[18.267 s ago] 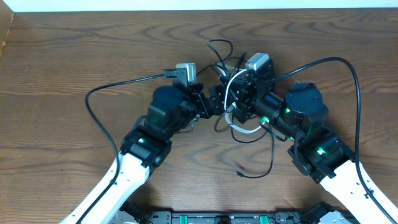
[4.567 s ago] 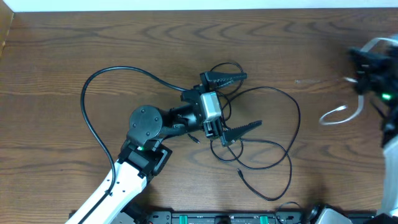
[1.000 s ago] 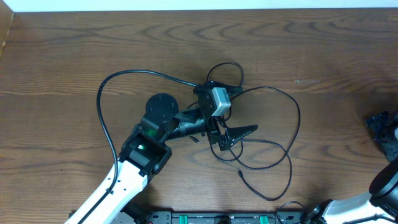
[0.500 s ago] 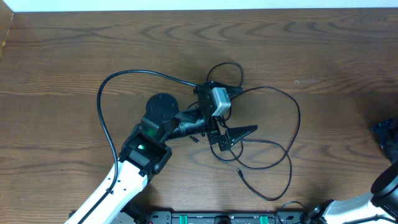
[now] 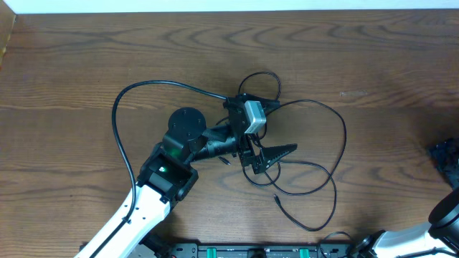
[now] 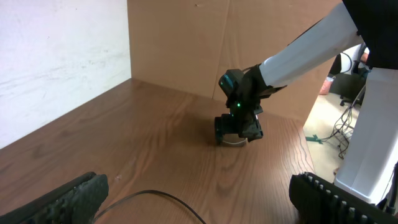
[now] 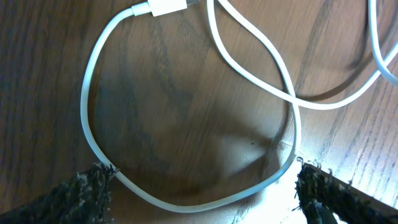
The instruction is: Untangle cables
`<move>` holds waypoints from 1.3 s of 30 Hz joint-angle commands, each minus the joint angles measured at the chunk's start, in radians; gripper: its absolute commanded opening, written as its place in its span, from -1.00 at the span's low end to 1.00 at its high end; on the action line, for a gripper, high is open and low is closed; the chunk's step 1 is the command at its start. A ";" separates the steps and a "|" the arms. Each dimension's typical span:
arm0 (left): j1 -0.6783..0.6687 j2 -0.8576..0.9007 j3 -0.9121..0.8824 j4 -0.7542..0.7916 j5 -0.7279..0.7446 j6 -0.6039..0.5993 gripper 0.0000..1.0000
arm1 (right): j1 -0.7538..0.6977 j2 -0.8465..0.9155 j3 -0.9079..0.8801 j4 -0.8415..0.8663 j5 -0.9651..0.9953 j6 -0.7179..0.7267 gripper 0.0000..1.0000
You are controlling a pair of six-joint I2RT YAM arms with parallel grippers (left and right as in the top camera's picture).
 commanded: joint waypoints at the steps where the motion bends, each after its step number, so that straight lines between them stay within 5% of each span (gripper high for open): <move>1: 0.005 0.001 0.014 0.004 -0.005 -0.001 0.96 | -0.003 0.009 -0.013 -0.002 0.043 -0.039 0.90; 39: 0.005 0.001 0.014 0.004 -0.005 -0.001 0.96 | -0.365 0.009 -0.063 0.457 0.117 -0.072 0.96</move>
